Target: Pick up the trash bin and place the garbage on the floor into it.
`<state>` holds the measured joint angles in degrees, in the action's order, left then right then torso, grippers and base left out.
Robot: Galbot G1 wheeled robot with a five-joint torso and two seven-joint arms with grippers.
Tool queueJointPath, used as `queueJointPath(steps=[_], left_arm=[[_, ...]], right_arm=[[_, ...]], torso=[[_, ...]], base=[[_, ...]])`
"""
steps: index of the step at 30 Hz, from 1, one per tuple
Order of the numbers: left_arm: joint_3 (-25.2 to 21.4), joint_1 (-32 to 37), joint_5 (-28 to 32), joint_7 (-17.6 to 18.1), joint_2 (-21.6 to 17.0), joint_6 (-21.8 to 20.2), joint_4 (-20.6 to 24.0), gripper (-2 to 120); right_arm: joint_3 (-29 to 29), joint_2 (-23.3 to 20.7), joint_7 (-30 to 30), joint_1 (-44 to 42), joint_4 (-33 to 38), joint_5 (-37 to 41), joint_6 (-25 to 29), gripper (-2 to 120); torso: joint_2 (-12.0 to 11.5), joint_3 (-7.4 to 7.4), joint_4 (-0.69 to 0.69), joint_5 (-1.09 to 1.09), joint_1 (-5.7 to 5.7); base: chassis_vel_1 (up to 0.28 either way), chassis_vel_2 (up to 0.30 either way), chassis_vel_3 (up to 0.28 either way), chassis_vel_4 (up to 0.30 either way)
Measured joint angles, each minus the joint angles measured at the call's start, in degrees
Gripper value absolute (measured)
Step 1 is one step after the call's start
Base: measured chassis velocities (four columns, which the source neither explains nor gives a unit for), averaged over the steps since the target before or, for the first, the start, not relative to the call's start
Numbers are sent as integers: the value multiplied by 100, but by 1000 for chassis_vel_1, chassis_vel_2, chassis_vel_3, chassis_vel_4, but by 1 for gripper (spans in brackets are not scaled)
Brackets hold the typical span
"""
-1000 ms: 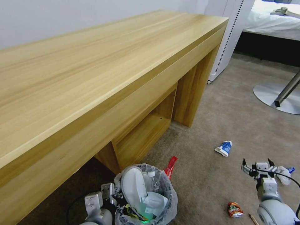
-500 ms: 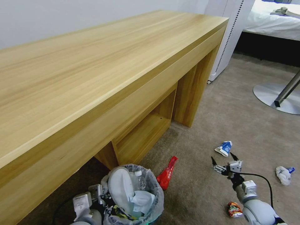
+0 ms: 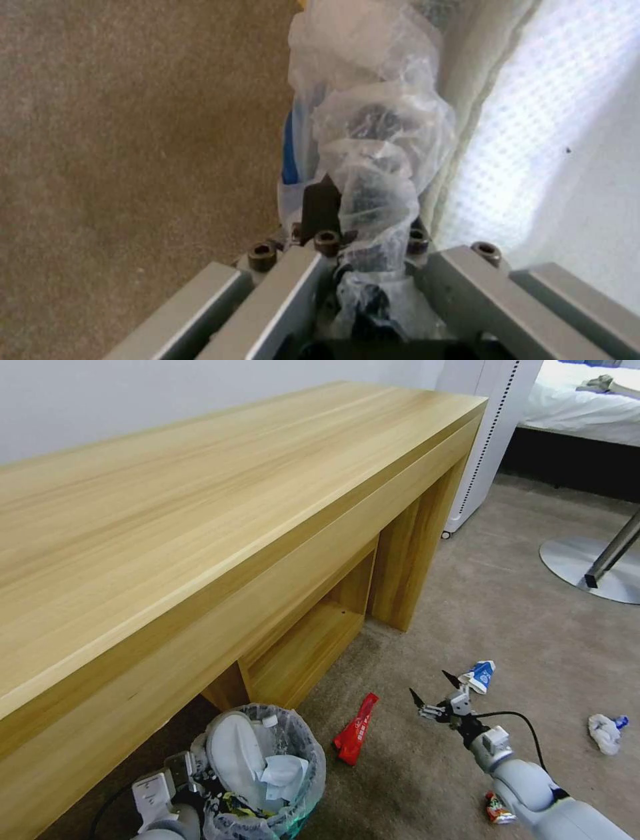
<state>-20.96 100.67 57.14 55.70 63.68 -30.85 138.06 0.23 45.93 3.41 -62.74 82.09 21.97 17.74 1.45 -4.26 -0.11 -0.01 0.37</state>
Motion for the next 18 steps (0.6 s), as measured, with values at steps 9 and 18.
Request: queueJointPath(steps=[9,18], left_arm=[[-9,-91,44,-5,51,0,-64,0],[-78,-204,302,33,92,14,-2,0]], right_arm=[[-1431,-92,615,860,183,1666,-1430,100],[-2025,301,851,1360,108,2576,-2255,100]], torso=[[0,0,-1,1,0],[0,0,0,2,0]], base=[[0,0,0,0],[0,0,0,0]])
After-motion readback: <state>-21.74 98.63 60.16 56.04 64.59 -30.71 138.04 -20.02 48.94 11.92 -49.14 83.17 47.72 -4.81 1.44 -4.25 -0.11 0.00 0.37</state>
